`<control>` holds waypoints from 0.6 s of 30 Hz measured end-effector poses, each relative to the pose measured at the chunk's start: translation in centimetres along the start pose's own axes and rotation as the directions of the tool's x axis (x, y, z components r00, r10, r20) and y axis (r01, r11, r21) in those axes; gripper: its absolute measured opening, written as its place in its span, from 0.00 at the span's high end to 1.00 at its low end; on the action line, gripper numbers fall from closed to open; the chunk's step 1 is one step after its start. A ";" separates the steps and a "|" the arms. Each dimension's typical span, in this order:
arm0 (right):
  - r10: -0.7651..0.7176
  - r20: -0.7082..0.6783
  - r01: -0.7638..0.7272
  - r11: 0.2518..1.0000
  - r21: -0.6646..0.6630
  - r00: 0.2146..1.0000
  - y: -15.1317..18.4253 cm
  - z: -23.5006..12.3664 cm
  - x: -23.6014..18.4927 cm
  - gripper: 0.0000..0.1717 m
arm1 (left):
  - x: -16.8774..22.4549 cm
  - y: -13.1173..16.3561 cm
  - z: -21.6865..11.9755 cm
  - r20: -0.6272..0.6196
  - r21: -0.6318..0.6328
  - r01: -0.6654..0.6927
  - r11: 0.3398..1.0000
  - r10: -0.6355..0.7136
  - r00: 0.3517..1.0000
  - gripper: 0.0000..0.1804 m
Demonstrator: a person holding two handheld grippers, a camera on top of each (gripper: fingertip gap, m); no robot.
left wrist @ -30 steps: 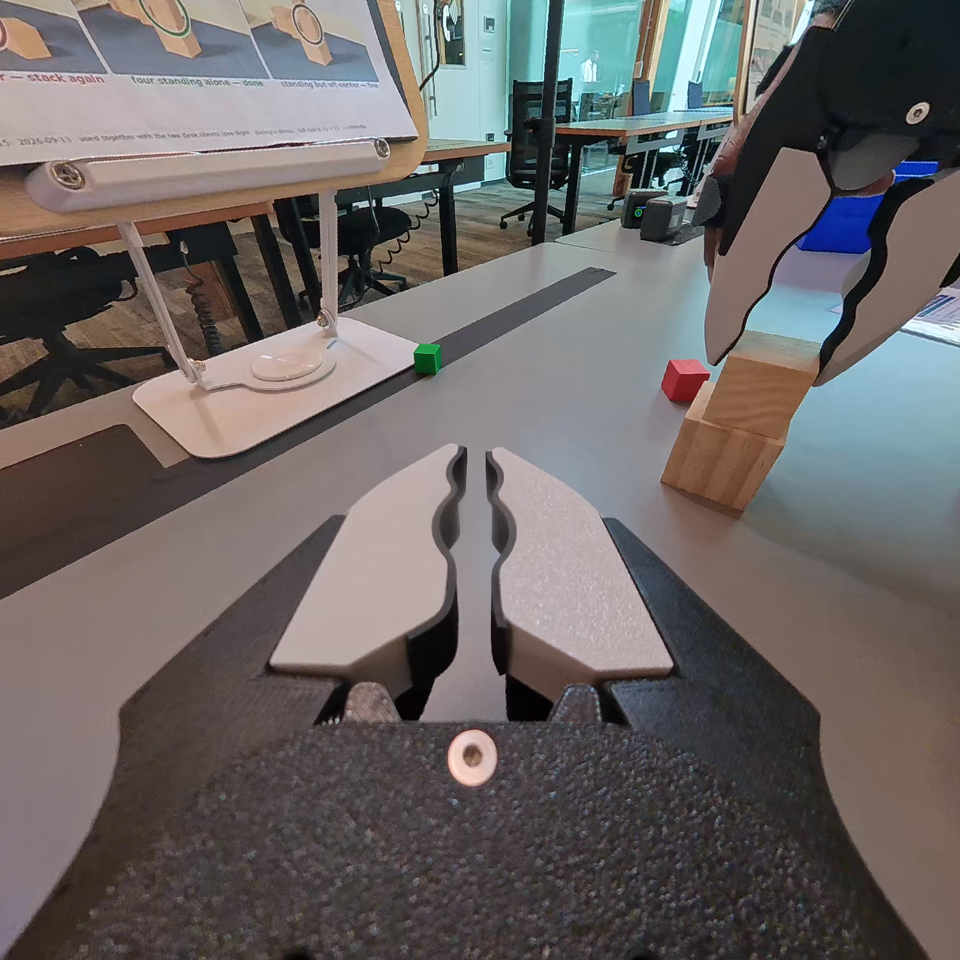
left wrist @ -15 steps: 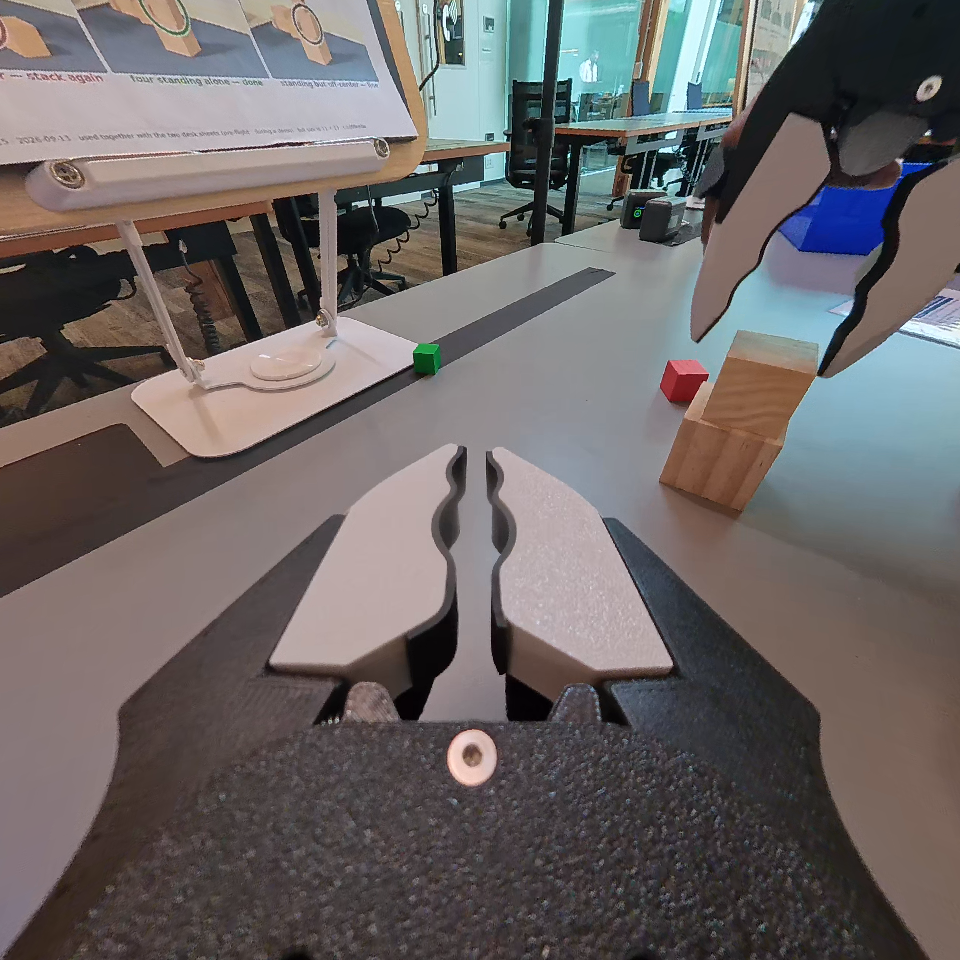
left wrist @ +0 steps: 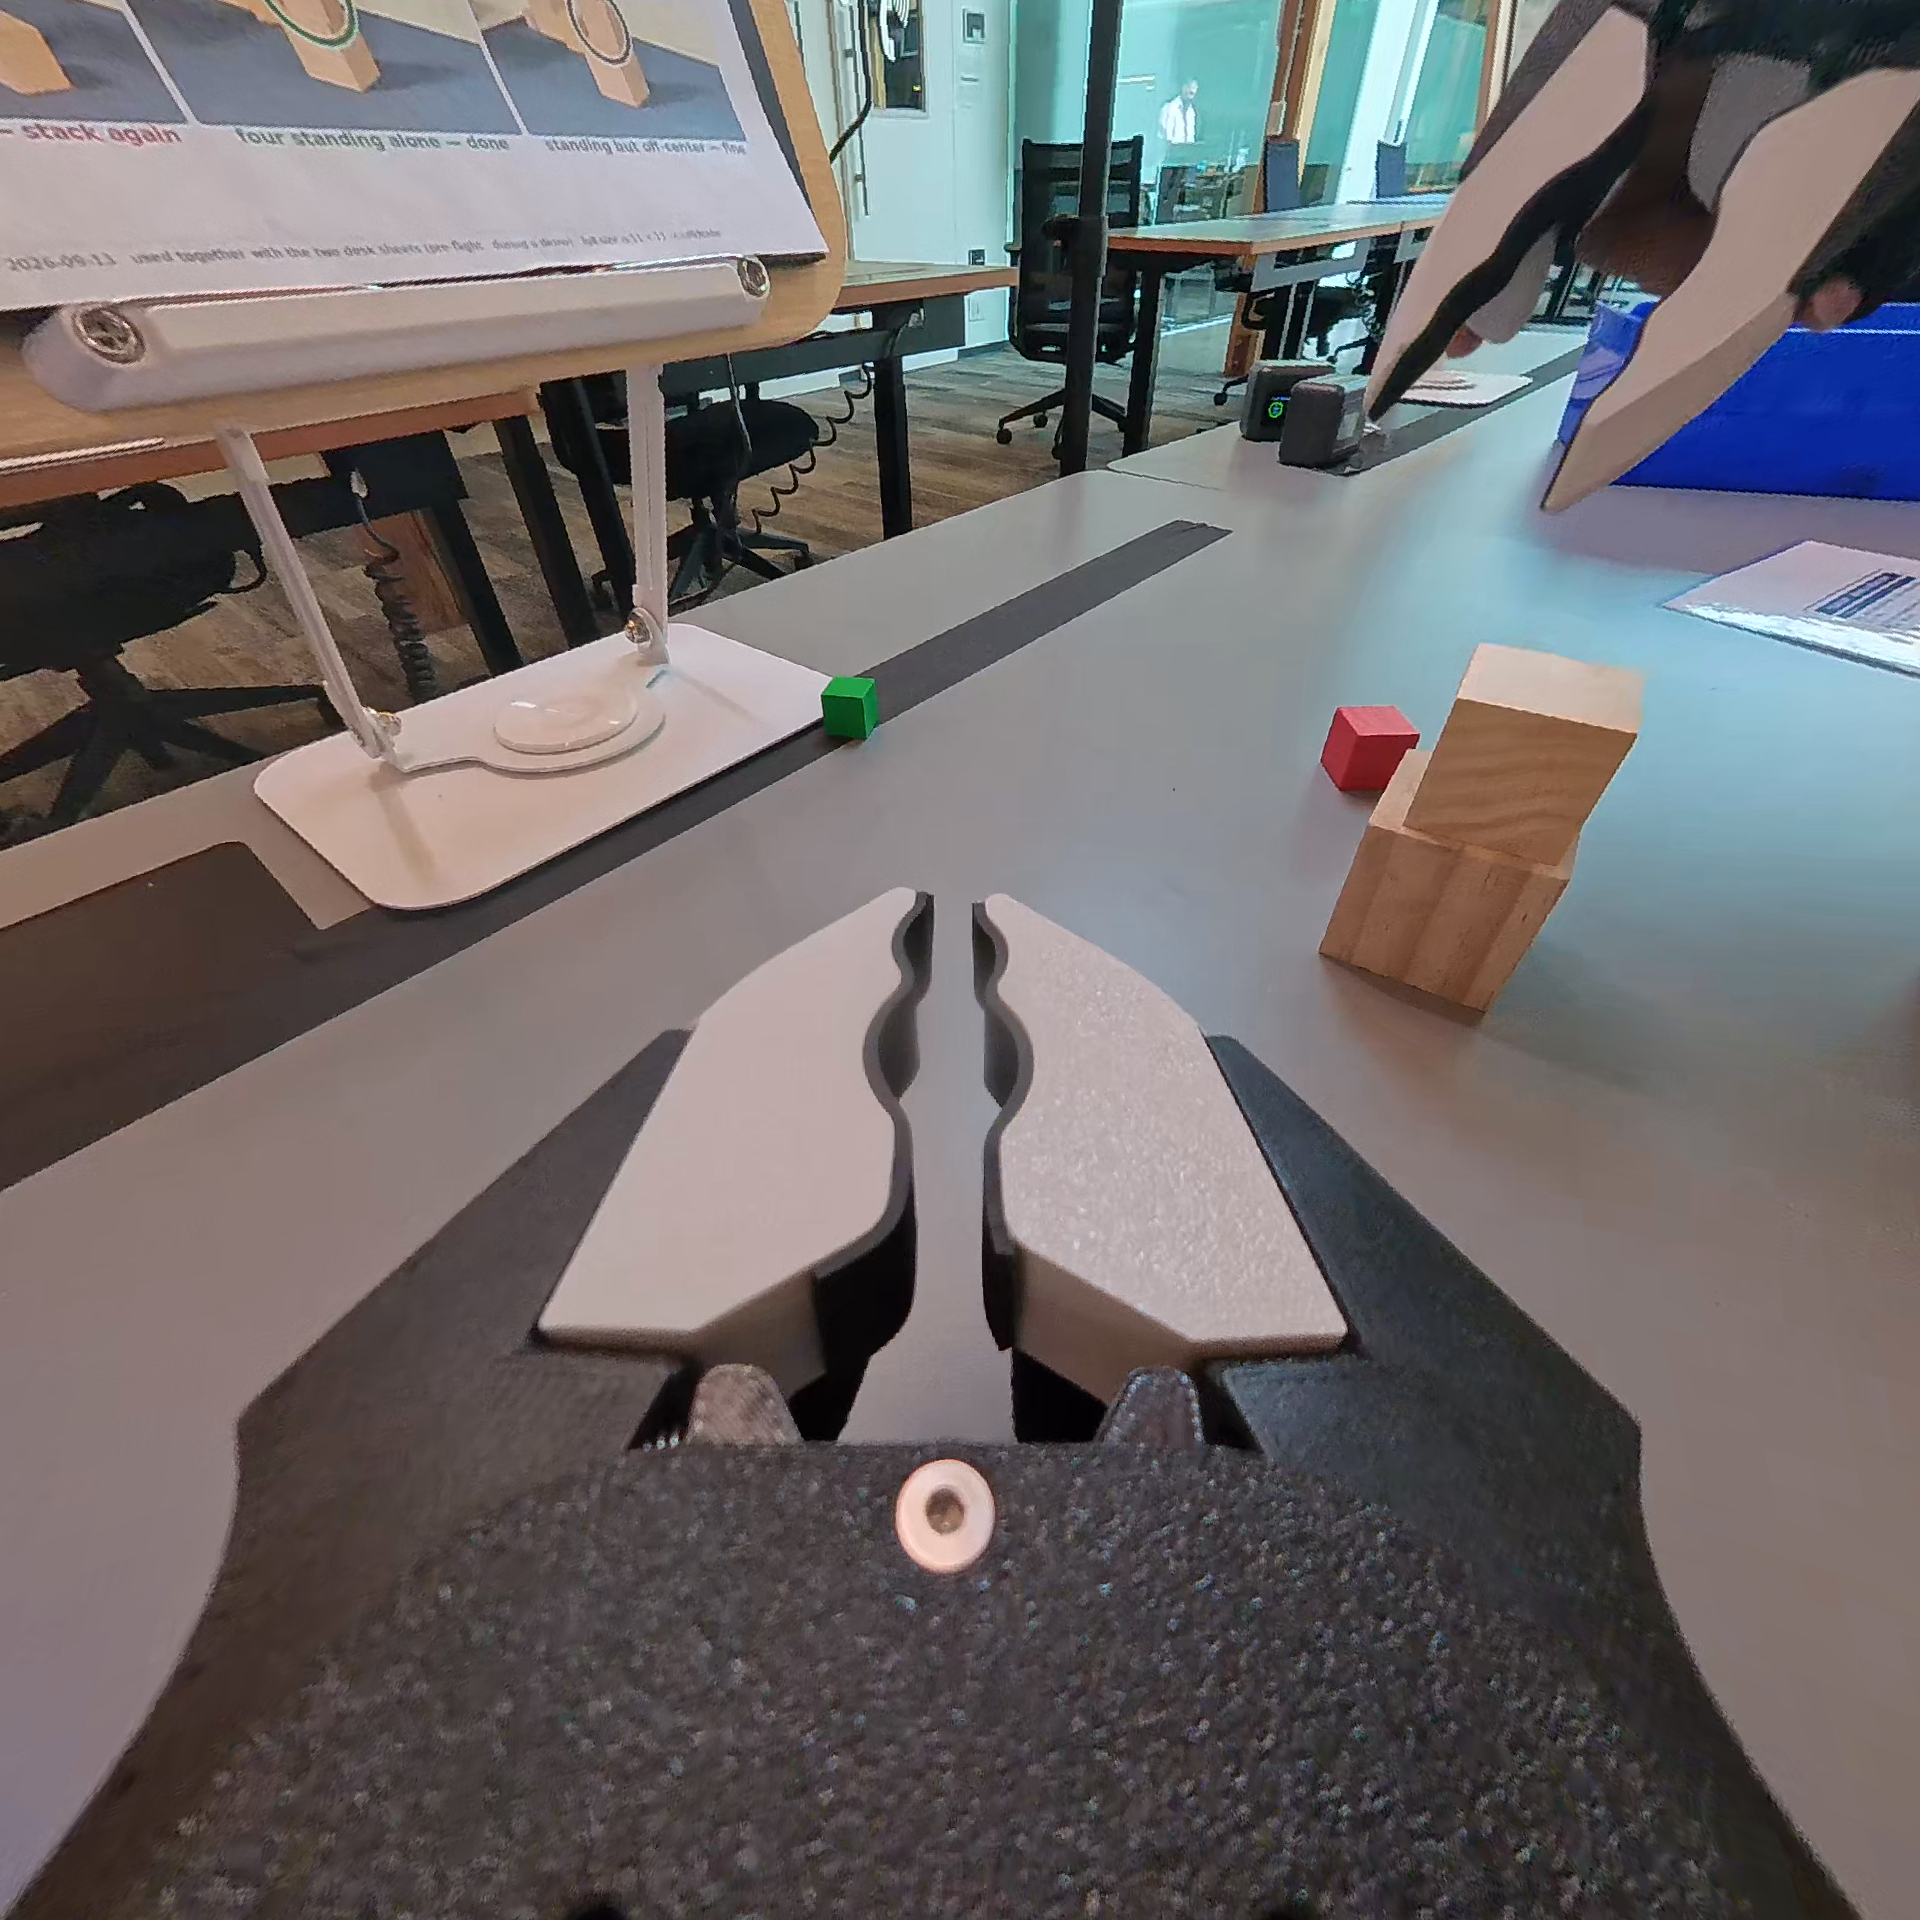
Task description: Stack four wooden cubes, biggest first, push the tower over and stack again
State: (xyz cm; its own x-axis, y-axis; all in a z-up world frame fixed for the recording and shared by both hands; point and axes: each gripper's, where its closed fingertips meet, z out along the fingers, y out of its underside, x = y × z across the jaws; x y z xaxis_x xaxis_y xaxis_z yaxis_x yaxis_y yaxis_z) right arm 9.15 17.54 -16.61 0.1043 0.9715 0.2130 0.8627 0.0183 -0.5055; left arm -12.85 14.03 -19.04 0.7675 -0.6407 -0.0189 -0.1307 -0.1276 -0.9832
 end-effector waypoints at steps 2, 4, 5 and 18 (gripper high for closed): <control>0.054 -0.051 -0.055 0.998 -0.022 0.997 2.1 0.4 0.9 0.64 | 0.0 0.0 0.0 0.000 -0.003 -0.002 1.000 0.002 1.000 0.96; 0.118 -0.112 -0.125 0.991 -0.056 0.987 4.5 1.0 1.6 0.63 | 0.0 0.1 0.1 0.000 -0.006 -0.008 1.000 0.008 1.000 0.96; 0.155 -0.123 -0.163 0.985 -0.055 0.980 5.5 1.3 1.6 0.63 | 0.1 0.1 0.1 0.000 -0.005 -0.010 1.000 0.010 1.000 0.96; 0.382 -0.124 -0.385 0.923 -0.002 0.916 9.4 6.3 -0.6 0.59 | 0.2 0.3 0.2 -0.006 -0.010 0.000 1.000 -0.001 1.000 0.96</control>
State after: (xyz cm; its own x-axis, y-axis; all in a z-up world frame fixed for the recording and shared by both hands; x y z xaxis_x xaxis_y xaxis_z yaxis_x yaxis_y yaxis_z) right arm 14.07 18.59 -26.74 0.4865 0.8673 0.1056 0.7566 -0.3578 -0.5472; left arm -12.64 14.03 -19.39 0.7641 -0.6449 -0.0173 -0.1368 -0.1357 -0.9813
